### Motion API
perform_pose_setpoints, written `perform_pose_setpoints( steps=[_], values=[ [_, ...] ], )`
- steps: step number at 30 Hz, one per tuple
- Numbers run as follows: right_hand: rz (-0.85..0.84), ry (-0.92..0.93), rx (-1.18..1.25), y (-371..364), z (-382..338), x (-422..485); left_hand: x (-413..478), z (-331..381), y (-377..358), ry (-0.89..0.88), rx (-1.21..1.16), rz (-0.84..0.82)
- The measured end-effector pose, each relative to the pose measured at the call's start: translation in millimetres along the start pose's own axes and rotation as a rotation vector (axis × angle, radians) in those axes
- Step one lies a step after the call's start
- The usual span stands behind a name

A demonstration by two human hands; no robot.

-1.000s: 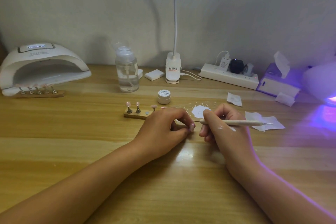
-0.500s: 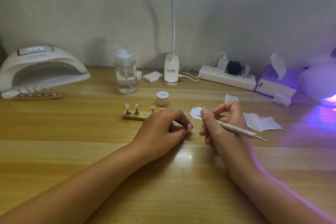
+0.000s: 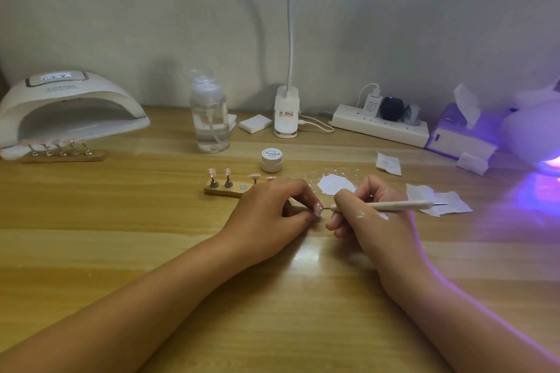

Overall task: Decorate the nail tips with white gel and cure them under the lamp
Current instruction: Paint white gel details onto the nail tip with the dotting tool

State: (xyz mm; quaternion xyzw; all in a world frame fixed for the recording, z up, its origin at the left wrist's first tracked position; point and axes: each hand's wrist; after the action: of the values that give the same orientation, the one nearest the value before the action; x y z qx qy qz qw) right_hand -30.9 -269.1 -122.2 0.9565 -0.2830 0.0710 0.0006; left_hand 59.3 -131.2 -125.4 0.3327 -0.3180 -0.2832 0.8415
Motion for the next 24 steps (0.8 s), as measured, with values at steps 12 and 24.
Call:
perform_pose_setpoints(
  steps=[12,24],
  values=[
    [-0.021,0.001,-0.032,-0.3,3.1,2.2,0.7,-0.2,-0.5,0.0,-0.02,-0.003],
    [-0.006,0.02,-0.022,-0.7,4.7,3.4,-0.3,1.0,1.0,-0.006,-0.016,-0.004]
  ],
)
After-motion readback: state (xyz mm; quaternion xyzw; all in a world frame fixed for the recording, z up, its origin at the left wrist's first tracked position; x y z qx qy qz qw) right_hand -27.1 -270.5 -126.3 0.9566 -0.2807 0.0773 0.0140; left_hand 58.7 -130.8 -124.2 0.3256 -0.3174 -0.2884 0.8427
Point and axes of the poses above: each hand's wrist, its own x-axis towards the middle knuckle, its own y-axis out of the back of the hand, z = x × y, and after that the axes turned 6 degrees about x, right-handed
